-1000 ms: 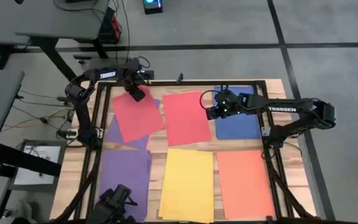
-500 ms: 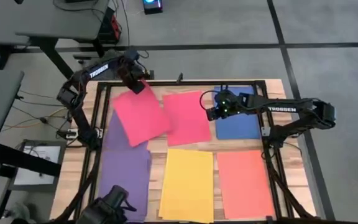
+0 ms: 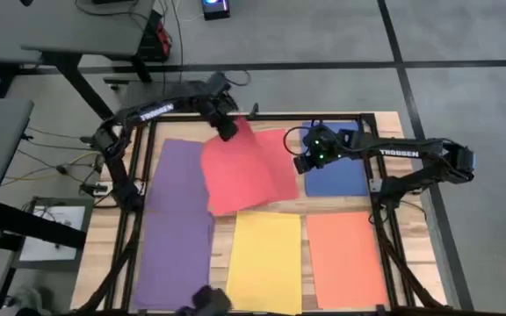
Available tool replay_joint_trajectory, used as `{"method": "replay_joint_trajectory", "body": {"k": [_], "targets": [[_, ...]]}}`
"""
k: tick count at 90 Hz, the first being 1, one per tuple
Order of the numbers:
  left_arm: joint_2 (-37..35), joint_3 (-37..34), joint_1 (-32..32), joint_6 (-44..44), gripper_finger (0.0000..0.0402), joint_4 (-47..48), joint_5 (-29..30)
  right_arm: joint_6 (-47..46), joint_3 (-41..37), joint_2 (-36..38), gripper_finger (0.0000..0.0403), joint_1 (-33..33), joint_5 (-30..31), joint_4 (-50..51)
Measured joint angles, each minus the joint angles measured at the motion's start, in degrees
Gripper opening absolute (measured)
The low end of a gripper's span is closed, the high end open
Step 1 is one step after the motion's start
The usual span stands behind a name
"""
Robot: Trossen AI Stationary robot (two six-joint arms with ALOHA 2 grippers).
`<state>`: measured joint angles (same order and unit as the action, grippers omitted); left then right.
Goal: Organize paper
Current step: Stack the pink paper on top of the pink paper
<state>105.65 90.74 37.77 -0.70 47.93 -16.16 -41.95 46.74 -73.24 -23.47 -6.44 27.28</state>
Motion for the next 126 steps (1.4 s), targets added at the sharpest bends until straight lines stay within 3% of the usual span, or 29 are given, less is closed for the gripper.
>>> {"method": "replay_joint_trajectory", "body": {"k": [13,31,51,62,73,105,126], "targets": [[6.8,3.5,-3.8,1.0,0.0,-2.5,0.4,0.0,0.0,2.1,0.0122,-1.6,0.0,1.6],[18.4,15.7,-6.3,-2.5,0.0,-1.0,1.2,0.0,0.0,4.4,0.0122,-3.4,0.0,4.1],[30.2,34.3,-6.2,-7.4,0.0,9.4,3.2,-1.5,0.0,4.7,0.0122,-2.8,-0.1,7.7],[34.4,41.1,-5.8,-9.9,0.0,15.6,5.2,-1.6,0.0,4.7,0.0122,-1.9,-0.1,7.9],[35.9,42.1,-5.5,-10.9,0.0,16.3,7.8,-1.6,0.0,4.7,0.0122,-1.6,0.0,7.9],[35.9,42.1,-5.4,-12.0,0.0002,12.7,8.1,-1.6,0.0,4.7,0.0122,-1.7,0.1,7.9],[35.9,42.1,-6.3,-12.7,0.0049,11.5,8.0,-1.5,0.0,4.7,0.0122,-1.7,0.2,7.9]]}}
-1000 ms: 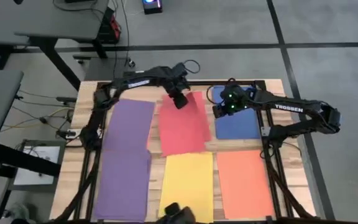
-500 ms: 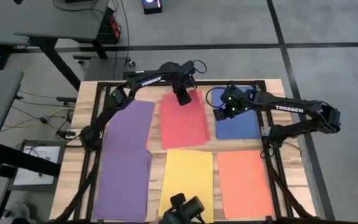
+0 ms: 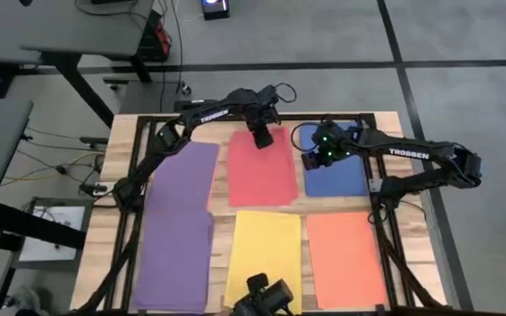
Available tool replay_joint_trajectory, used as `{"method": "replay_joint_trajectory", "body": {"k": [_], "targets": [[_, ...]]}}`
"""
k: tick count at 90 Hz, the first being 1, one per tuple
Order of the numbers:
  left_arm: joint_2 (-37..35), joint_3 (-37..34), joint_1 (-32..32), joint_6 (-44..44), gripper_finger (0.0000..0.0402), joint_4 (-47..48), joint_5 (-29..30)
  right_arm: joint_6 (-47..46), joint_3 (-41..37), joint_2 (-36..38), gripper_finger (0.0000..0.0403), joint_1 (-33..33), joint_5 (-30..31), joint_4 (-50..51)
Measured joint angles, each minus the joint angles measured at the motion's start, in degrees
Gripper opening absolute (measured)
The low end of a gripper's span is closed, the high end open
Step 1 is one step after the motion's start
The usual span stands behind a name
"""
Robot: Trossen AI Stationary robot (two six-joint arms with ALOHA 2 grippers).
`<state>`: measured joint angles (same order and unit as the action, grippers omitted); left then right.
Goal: Organize paper
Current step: Stack the pink paper on top of the pink paper
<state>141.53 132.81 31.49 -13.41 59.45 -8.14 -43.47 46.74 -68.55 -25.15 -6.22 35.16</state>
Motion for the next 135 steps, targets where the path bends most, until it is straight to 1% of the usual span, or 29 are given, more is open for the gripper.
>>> {"method": "replay_joint_trajectory", "body": {"k": [19,29,37,45,57,63,68,74,83,88,92,96,105,111,116,123,130,135], "targets": [[-0.1,0.0,-0.1,0.0,0.0096,0.8,-0.1,0.7,0.0,0.0,0.0122,0.0,0.0,0.0],[-1.5,0.0,-0.1,0.6,0.0103,3.2,1.3,4.5,0.0,0.0,0.0122,0.0,0.0,0.0],[-3.3,0.8,-0.2,0.6,0.0103,6.5,4.0,8.9,0.0,0.0,0.0122,-0.3,0.0,0.0],[-5.8,1.0,-0.3,0.8,0.0103,10.2,5.0,17.2,0.0,0.0,0.0121,-0.5,0.0,-0.1],[-9.4,1.0,-0.9,1.2,0.0101,15.5,5.0,37.7,0.0,-0.4,0.0117,-0.2,0.1,-0.4],[-11.1,-0.6,-1.2,1.2,0.0101,16.7,4.6,45.4,0.0,-1.5,0.0109,0.3,0.1,-0.6],[-12.4,-2.9,-1.4,1.2,0.0101,17.4,3.6,48.9,0.0,-3.3,0.0096,0.8,0.1,-0.8],[-14.5,-7.3,-1.7,1.9,0.01,17.0,2.5,49.7,0.0,-5.8,0.0072,1.4,0.1,-1.7],[-19.1,-15.8,-2.4,3.6,0.01,13.7,1.5,46.4,0.7,-10.5,0.0023,0.8,0.0,-2.0],[-22.3,-21.3,-2.9,4.6,0.01,10.1,0.8,44.1,1.9,-13.0,0.0008,-0.1,0.0,-2.0],[-25.2,-26.1,-3.4,5.6,0.01,6.3,0.1,43.3,3.0,-14.6,0.0008,-0.9,-0.3,-2.4],[-27.6,-30.6,-3.9,6.5,0.01,2.2,-1.9,44.2,3.9,-16.1,0.0008,-1.6,-1.3,-2.5],[-32.2,-40.0,-5.0,9.1,0.01,-7.0,-7.0,51.2,4.3,-18.6,0.0002,-1.1,-2.8,-2.2],[-33.6,-44.7,-5.7,11.3,0.01,-11.7,-9.7,54.7,4.3,-20.0,0.0001,-0.4,-3.0,-1.8],[-33.6,-47.5,-6.6,12.3,0.01,-13.9,-11.2,55.4,4.3,-21.0,0.0001,0.5,-3.8,-1.6],[-33.0,-50.4,-7.8,13.7,0.01,-16.3,-11.3,55.4,4.3,-21.8,0.0,2.1,-6.9,-2.1],[-32.5,-50.9,-8.5,15.9,0.01,-19.2,-11.1,55.4,4.3,-22.1,0.0,4.5,-8.0,-2.9],[-32.6,-50.8,-8.3,17.8,0.01,-20.4,-9.9,54.3,4.3,-22.3,0.0,6.1,-8.3,-3.0]]}}
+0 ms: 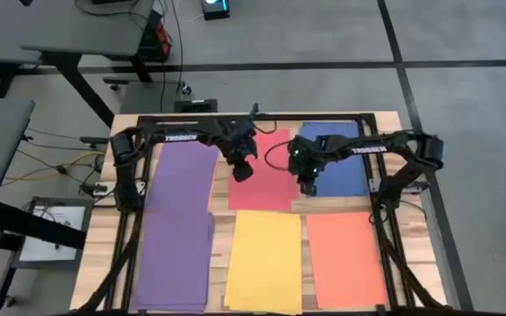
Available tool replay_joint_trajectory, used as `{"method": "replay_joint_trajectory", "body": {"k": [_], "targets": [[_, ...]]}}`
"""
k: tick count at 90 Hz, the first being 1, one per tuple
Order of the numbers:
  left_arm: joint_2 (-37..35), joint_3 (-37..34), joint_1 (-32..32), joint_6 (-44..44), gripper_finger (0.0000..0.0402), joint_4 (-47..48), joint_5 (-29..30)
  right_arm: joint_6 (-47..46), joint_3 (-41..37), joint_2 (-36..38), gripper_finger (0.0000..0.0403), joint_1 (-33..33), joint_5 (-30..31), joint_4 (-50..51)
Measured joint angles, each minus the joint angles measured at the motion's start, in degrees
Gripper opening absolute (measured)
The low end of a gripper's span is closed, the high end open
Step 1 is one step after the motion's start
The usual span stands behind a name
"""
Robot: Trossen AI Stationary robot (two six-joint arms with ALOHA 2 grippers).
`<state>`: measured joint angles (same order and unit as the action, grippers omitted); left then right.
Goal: Organize paper
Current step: Stack the pink paper on top of the pink paper
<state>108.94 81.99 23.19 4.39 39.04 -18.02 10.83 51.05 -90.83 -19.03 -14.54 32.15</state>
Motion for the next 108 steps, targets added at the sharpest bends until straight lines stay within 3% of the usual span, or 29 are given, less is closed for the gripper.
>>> {"method": "replay_joint_trajectory", "body": {"k": [12,26,38,65,83,108], "targets": [[-0.2,4.3,2.7,2.9,0.01,-1.1,5.9,-7.1,0.0,0.0,0.0,2.1,0.1,-1.7],[-0.2,5.8,8.4,9.2,0.01,-8.4,10.8,-23.5,0.0,0.0,0.0,4.1,0.1,-5.2],[1.3,4.1,12.9,17.3,0.01,-16.8,10.6,-41.0,0.0,0.0,0.0,6.5,0.1,-9.7],[12.6,6.4,16.5,18.9,0.01,-16.4,5.9,-69.0,0.0,-3.0,0.0,12.6,-0.2,-17.9],[14.2,9.3,17.0,16.3,0.01,-16.1,7.3,-76.8,0.0,-3.3,0.0,15.6,0.7,-19.2],[16.3,9.8,16.9,16.1,0.0099,-14.7,8.4,-78.5,0.0,-3.3,0.0,14.7,1.3,-21.3]]}}
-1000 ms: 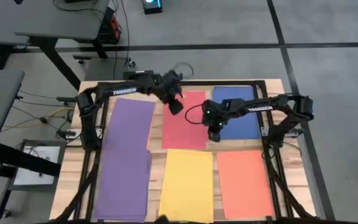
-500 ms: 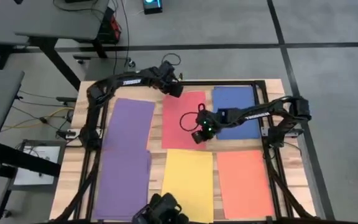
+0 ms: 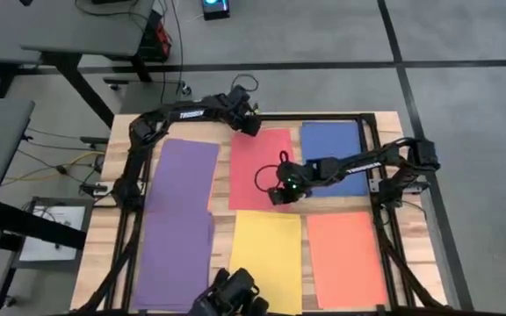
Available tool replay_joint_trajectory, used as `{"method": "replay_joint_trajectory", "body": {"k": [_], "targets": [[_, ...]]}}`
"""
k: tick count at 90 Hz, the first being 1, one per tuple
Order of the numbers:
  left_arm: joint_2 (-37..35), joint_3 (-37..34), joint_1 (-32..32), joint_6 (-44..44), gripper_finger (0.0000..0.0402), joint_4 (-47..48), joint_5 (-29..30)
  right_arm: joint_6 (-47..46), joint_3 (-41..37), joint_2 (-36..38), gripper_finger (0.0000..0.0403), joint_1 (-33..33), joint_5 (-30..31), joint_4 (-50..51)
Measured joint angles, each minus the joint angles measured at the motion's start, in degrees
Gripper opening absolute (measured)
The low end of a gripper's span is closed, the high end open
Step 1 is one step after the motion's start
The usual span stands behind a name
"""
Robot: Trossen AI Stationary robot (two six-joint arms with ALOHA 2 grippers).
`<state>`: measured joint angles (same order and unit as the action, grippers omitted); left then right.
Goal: Organize paper
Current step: Stack the pink paper on top of the pink paper
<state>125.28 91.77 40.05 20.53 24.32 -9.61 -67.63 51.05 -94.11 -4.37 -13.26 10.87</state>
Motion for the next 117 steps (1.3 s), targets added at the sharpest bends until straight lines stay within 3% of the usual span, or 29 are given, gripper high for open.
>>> {"method": "replay_joint_trajectory", "body": {"k": [10,30,56,117], "targets": [[1.0,0.1,0.1,0.0,0.0083,0.5,-2.3,0.0,0.0,0.0,0.0,-0.2,0.0,0.1],[1.2,0.1,0.5,-1.2,0.0006,0.8,-3.9,-0.9,0.0,0.0,0.0,1.1,-0.1,3.3],[1.2,0.0,0.7,-1.2,0.0001,0.6,-6.1,-1.0,-0.1,-4.3,0.0,2.5,-4.8,3.7],[1.2,0.0,0.8,-2.9,0.0,0.8,-8.9,-0.3,0.1,-7.7,0.0,-0.4,-3.7,3.0]]}}
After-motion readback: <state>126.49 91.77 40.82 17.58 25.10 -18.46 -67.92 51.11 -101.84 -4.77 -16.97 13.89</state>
